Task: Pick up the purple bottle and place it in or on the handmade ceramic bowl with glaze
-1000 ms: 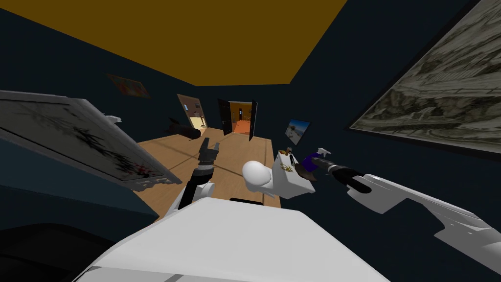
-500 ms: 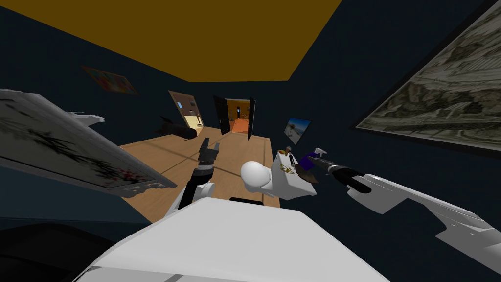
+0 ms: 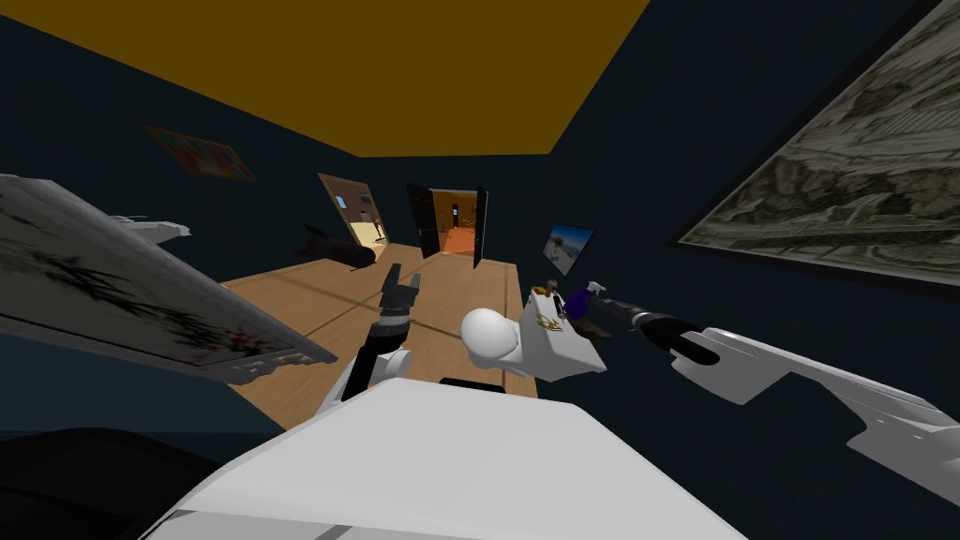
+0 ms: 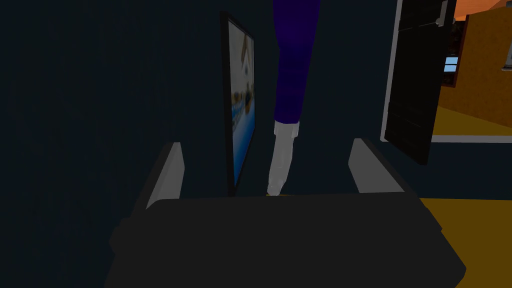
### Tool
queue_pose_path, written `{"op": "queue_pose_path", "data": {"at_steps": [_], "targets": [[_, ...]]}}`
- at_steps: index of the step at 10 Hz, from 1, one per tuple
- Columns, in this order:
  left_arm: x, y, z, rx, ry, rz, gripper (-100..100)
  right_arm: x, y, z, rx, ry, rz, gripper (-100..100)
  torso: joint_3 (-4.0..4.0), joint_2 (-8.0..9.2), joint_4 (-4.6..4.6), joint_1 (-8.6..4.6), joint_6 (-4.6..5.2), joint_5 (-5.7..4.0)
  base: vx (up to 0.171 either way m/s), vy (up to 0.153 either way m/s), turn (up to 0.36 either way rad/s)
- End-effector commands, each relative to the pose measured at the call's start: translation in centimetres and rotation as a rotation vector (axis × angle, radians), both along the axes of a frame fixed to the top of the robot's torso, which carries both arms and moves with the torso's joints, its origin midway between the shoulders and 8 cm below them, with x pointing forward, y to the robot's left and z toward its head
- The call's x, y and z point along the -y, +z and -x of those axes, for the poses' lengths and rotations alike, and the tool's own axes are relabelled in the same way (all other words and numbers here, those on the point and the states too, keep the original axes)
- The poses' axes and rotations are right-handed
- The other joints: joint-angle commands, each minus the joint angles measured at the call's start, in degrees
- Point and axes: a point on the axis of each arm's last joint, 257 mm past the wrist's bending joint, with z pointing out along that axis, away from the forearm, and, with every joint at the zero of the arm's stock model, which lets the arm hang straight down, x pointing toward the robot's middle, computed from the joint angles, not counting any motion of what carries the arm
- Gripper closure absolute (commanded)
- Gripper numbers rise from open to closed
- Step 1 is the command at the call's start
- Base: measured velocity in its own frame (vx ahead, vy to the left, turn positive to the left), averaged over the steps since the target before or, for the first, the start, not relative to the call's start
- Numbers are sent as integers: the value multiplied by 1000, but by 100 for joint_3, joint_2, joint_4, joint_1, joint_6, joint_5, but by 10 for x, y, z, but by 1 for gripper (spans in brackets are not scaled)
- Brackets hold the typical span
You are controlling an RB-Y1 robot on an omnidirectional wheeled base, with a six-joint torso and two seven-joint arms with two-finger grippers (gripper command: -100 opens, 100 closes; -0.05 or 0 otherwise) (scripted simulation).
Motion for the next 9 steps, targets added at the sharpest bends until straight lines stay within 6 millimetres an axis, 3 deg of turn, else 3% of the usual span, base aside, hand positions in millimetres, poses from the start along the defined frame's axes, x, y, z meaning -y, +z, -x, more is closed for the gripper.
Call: {"op": "queue_pose_path", "data": {"at_steps": [1,7,8,9], "targets": [[0,0,0,0,0,0,0,4,8,-6,-2,13,1,-100,0,0,0,0,0,0,10,73,-70],[0,0,0,0,0,0,0,12,47,-28,2,51,6,-100,1,2,0,-3,-1,-1,4,59,-55],[0,0,0,0,0,0,0,11,41,-25,0,45,6,-100,-1,-1,0,0,-1,1,8,28,-13],[0,0,0,0,0,0,0,10,43,-26,1,47,6,0,-1,-1,-1,-10,-2,-3,1,5,2]]}}
